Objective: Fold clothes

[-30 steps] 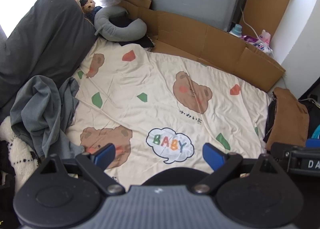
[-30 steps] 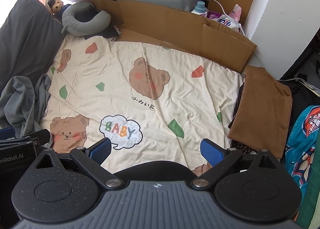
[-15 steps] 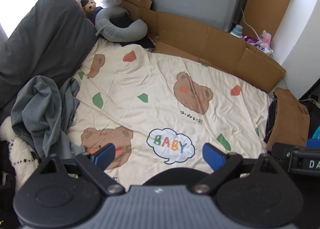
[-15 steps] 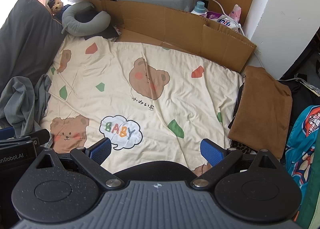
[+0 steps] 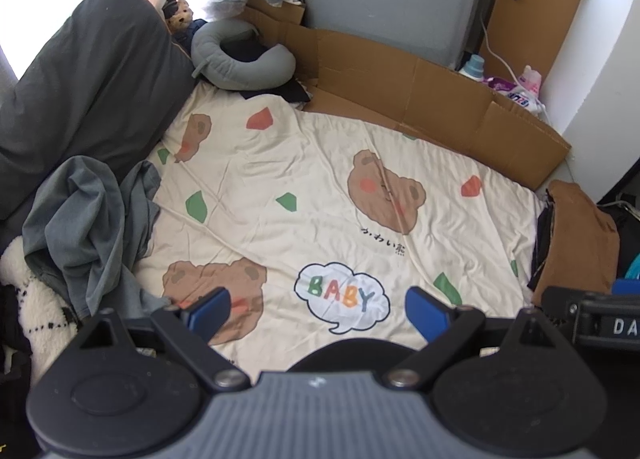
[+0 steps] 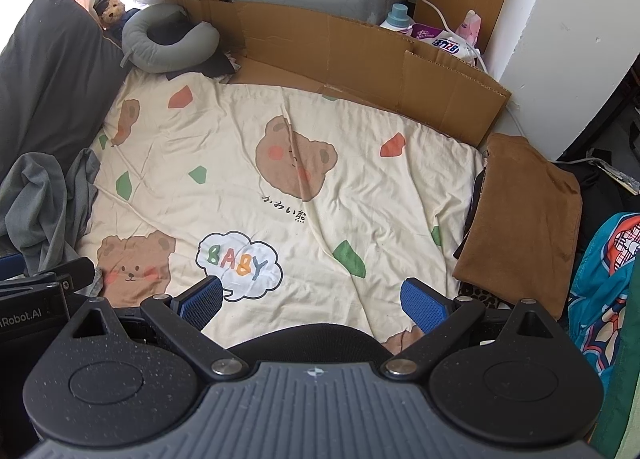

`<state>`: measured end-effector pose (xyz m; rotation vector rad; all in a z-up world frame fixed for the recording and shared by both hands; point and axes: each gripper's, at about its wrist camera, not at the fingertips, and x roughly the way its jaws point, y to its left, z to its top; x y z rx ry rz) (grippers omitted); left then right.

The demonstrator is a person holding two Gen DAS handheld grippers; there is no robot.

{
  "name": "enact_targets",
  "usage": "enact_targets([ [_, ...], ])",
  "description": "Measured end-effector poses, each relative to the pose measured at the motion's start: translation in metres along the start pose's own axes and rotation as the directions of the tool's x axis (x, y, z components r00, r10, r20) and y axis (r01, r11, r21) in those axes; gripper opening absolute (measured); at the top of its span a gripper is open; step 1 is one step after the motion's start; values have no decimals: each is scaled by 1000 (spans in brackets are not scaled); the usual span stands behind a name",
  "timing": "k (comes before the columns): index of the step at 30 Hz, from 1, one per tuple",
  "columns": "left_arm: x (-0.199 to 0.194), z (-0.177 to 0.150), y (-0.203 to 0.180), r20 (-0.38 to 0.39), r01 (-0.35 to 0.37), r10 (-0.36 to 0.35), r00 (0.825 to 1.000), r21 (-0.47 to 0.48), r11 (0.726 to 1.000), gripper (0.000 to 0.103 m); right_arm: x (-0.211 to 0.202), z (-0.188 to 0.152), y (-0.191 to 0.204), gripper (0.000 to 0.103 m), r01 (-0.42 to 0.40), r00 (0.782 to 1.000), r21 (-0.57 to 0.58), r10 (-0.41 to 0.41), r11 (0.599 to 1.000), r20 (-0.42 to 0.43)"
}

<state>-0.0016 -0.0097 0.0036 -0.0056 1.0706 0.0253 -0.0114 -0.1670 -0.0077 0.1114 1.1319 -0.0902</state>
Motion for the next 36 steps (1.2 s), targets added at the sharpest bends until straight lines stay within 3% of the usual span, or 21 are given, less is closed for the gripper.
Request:
enact_targets([
  [17,-15,5,24,25,-9,11,1000,-68,998,99,-17,3,-17,99,-20,998,80,15,997,58],
  [36,-51,14,111,107,-87,104,989,-153,984,100,-46,18,-17,99,-25,987,102,8,995,160],
])
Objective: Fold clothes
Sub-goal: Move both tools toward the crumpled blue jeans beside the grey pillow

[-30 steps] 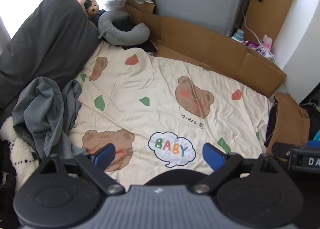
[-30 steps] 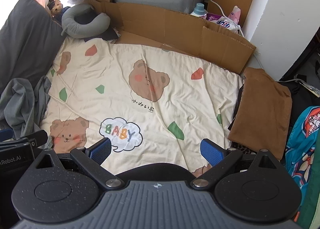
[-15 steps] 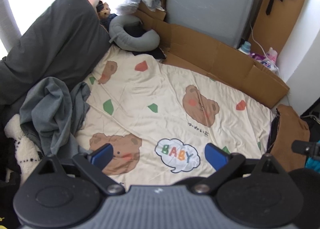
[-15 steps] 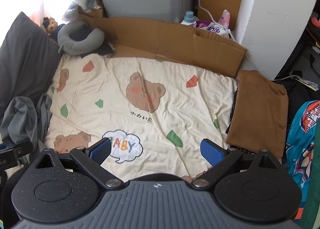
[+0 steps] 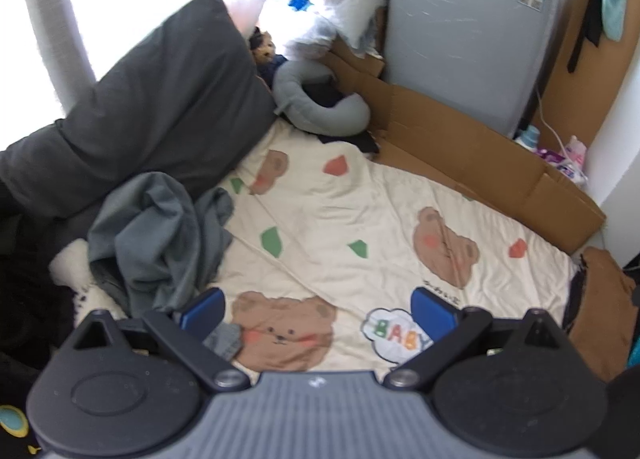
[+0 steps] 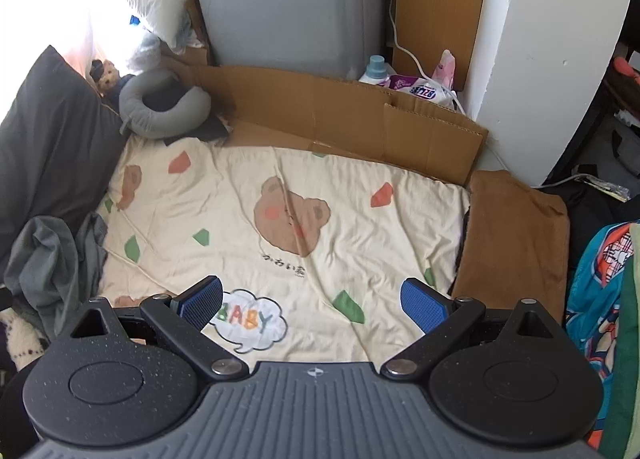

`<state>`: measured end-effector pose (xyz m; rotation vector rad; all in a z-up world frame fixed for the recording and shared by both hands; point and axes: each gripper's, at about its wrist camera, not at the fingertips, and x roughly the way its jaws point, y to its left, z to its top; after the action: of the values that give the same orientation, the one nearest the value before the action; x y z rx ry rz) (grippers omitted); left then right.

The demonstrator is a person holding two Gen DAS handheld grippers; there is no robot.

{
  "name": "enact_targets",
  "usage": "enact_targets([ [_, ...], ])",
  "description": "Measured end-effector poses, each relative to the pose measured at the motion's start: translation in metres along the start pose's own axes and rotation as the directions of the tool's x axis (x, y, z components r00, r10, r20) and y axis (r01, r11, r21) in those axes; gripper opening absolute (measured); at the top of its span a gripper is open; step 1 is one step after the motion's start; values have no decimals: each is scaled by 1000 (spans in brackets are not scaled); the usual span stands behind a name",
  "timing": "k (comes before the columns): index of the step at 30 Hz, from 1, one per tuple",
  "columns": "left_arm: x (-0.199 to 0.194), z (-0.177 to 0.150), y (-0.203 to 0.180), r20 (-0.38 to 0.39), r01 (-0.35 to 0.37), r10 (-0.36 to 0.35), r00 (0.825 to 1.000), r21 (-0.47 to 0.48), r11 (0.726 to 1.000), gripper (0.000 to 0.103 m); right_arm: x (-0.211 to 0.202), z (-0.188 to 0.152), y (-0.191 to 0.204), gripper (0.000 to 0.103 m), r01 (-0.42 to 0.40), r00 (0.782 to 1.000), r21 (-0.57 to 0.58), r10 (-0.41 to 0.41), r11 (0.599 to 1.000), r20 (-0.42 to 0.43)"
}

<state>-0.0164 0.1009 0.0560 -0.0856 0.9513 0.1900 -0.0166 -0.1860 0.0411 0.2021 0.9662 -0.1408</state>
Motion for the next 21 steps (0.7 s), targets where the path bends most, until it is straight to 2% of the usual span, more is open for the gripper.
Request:
enact_targets([
  [11,3,-3,41,40,-25,24,999,16,1000,100,3,13,19,99,8,999,-50,-6,999,38],
  [16,8,-2,56,81,-17,14,997,34,999,100,8,21,20,99,9,997,-30,-7,1000,81],
  [21,21,-5,73,78,-13,12,997,17,1000,100,21,32,24,99,16,995,-24,-13,1000,103],
])
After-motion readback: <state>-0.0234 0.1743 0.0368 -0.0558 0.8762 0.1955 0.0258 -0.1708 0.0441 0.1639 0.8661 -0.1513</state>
